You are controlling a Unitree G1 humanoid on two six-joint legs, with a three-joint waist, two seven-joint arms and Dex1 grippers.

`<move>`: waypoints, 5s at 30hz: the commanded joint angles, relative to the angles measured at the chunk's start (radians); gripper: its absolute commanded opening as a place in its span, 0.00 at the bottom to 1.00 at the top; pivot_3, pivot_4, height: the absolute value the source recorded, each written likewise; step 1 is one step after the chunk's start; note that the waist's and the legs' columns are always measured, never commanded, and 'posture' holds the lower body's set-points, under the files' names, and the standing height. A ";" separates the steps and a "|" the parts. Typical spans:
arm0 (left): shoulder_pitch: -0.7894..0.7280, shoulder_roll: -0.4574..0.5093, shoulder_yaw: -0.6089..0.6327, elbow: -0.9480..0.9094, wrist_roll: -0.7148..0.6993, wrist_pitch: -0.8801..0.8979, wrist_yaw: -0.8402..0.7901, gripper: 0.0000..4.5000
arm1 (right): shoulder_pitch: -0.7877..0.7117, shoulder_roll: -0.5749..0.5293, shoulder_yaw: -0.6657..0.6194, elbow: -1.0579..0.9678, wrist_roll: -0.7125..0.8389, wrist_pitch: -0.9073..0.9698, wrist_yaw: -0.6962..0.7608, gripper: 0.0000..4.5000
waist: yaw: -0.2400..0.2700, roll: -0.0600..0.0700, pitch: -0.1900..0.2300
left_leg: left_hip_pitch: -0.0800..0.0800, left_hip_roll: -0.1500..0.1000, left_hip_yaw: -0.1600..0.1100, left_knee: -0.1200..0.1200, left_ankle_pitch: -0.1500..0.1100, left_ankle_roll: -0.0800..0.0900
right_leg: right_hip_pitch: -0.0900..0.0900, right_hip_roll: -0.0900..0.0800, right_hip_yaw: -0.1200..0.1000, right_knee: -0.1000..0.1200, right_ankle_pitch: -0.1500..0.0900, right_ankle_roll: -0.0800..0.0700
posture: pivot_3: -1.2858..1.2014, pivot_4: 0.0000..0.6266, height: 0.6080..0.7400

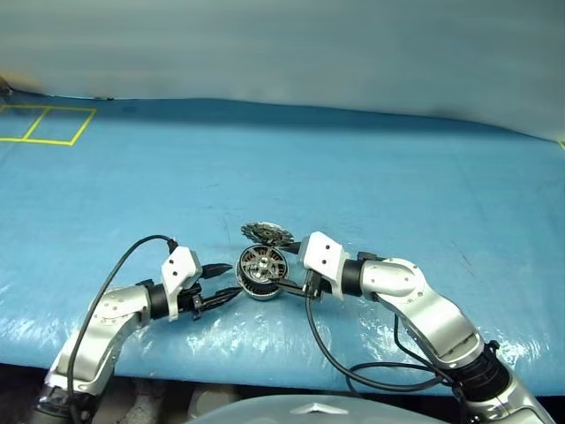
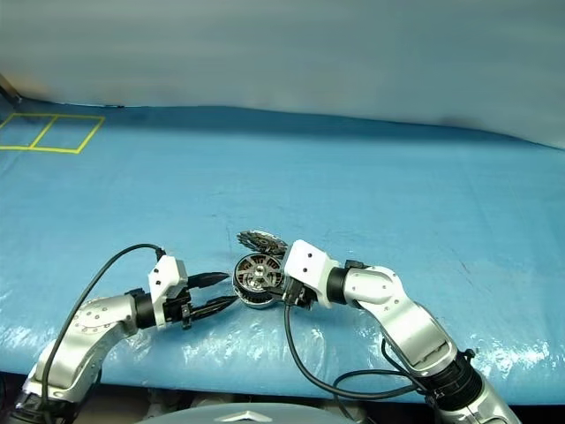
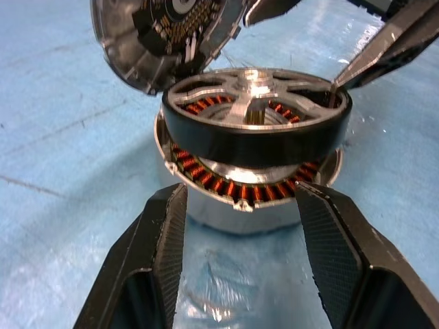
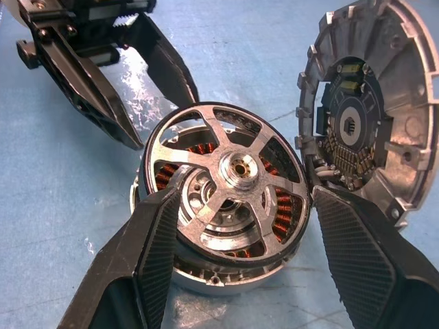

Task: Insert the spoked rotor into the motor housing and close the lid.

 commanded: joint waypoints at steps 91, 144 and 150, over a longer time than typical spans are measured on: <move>-0.113 -0.162 0.106 0.001 -0.060 0.019 0.161 0.59 | 0.042 0.101 -0.139 0.097 0.122 -0.038 0.062 0.00 | 0.003 -0.003 0.001 | 0.000 -0.001 -0.001 0.000 0.000 0.000 | 0.001 -0.001 0.000 -0.001 0.004 -0.005 | 0.52 0.24 1.00; -0.603 -0.198 -0.397 0.488 0.274 -0.378 -0.410 0.00 | 0.432 0.047 -0.318 -0.117 0.104 0.004 -0.221 0.00 | 0.007 -0.003 -0.001 | 0.001 -0.001 0.000 0.004 0.000 0.000 | 0.005 0.000 0.000 -0.001 0.001 0.003 | 0.52 0.24 1.00; -0.558 -0.194 -0.246 0.314 0.089 -0.216 -0.347 0.00 | 0.372 0.084 -0.339 -0.133 0.144 -0.004 -0.217 0.00 | 0.004 -0.003 0.000 | 0.000 -0.001 -0.001 0.004 0.000 0.000 | 0.004 0.000 0.000 0.000 0.002 0.003 | 0.52 0.24 1.00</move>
